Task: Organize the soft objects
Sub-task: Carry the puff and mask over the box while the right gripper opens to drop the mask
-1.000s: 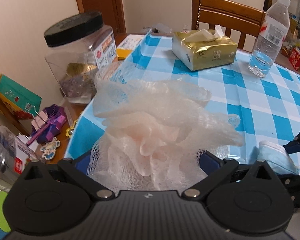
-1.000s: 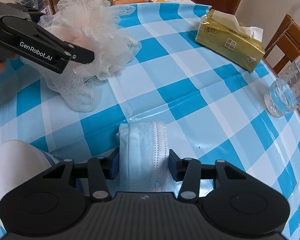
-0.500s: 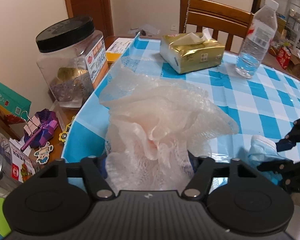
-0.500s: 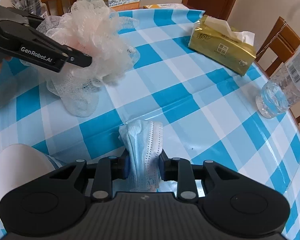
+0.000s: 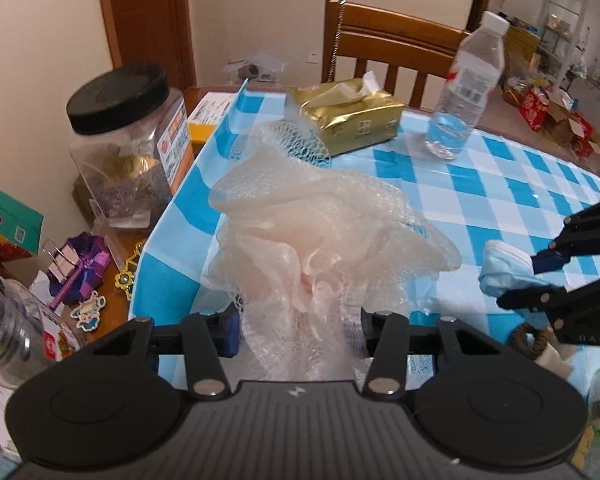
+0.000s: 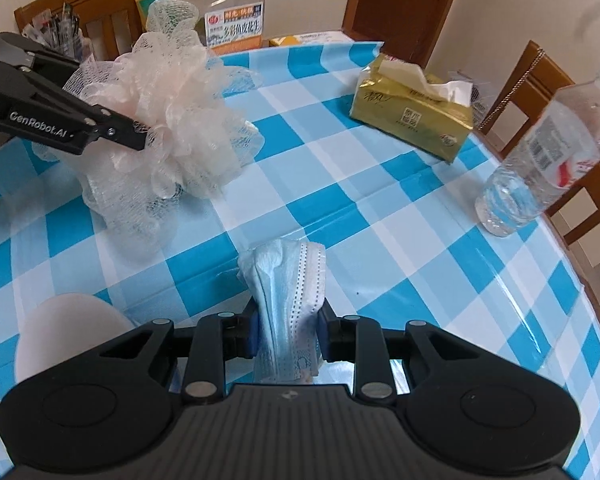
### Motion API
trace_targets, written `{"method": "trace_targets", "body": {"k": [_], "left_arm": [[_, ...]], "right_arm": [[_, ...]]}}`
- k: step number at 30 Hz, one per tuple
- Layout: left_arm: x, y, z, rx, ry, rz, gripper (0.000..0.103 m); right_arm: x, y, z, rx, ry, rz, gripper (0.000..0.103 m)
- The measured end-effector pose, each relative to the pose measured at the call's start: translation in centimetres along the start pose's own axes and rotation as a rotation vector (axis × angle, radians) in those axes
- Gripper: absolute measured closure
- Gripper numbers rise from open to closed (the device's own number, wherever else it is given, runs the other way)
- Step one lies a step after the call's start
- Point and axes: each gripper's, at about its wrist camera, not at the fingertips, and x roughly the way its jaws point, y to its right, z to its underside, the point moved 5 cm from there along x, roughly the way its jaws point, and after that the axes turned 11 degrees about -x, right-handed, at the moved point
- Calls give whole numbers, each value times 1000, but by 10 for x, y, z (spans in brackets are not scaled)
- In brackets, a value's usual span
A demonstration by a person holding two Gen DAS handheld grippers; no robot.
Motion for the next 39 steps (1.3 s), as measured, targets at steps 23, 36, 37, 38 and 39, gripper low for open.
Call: {"method": "trace_targets", "body": {"k": [23,36,37,38,39], "left_arm": [[-130,42,33,284,-8,154,58],[-180,111,64,505,-27,330,58],[-182,118,66,516,-25,339,58],[-183,125,68,523,-25,347,58],[-185,132,69,532,-26,356,58]], "right_arm": [[-124,-82,30,113,62,31,72],[-179,-140,105,314,38,104,72],[-183,-141,112,331,37,109,72],[-187,-141,120,345,37,114,72],[-192,-141,129,359,37,122,72]]}}
